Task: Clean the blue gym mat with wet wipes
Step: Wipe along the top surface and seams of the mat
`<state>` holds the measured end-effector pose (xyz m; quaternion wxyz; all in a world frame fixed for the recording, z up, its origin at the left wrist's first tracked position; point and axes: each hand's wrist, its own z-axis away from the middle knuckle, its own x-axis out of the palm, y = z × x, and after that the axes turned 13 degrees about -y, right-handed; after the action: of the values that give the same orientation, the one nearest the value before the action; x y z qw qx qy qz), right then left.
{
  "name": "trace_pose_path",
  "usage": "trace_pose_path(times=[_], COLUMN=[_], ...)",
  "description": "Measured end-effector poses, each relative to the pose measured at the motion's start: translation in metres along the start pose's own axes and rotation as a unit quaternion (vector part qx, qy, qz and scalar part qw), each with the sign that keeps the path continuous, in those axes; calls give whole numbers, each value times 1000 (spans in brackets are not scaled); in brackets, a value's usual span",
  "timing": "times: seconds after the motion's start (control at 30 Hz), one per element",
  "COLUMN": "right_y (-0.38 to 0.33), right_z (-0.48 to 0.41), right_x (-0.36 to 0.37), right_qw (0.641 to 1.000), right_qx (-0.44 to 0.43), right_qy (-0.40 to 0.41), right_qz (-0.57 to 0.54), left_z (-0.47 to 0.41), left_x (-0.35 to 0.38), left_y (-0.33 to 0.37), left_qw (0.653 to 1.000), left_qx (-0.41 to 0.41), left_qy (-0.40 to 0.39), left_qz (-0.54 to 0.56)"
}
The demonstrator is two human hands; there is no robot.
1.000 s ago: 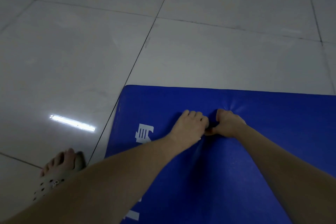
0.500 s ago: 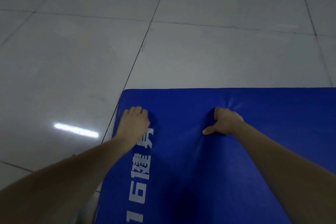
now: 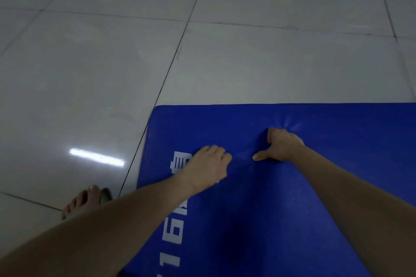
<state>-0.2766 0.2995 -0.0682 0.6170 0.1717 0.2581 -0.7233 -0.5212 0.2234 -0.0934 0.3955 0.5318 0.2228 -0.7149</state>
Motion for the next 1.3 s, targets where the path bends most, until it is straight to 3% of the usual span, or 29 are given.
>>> trace_pose_path(times=[0.13, 0.27, 0.47, 0.57, 0.67, 0.73, 0.83, 0.93, 1.13, 1.23, 1.3], right_y=[1, 2, -6, -7, 4, 9, 9, 4, 7, 6, 5], right_z=[-1, -1, 19, 47, 77, 94, 101, 94, 88, 90, 91], right_x=[0, 1, 6, 33, 76, 102, 119, 108, 108, 108, 107], right_qw=[1000, 1000, 999, 996, 998, 996, 999, 996, 995, 994, 995], right_qx=[0, 2, 16, 29, 56, 50, 30, 41, 46, 45, 43], right_qy=[-5, -7, 20, 72, -21, -66, -41, -68, -67, -69, -67], right_qz=[-4, 3, -26, -47, -30, 17, 15, 45, 65, 68, 63], left_z=[18, 46, 39, 37, 27, 18, 7, 9, 57, 80, 76], left_x=[2, 9, 1, -15, -22, -18, -7, 2, 10, 14, 8], left_y=[-58, -97, -49, -16, 31, 71, 107, 86, -34, -64, -56], left_qw=[987, 964, 910, 897, 923, 946, 977, 989, 964, 934, 900], left_qx=[-155, -248, -349, -308, -216, -147, -42, -24, -231, -322, -376], left_qy=[-8, 69, 92, 73, 13, -32, -68, -41, 65, 97, 98], left_qz=[44, 62, 205, 309, 317, 286, 198, 137, 113, 123, 196])
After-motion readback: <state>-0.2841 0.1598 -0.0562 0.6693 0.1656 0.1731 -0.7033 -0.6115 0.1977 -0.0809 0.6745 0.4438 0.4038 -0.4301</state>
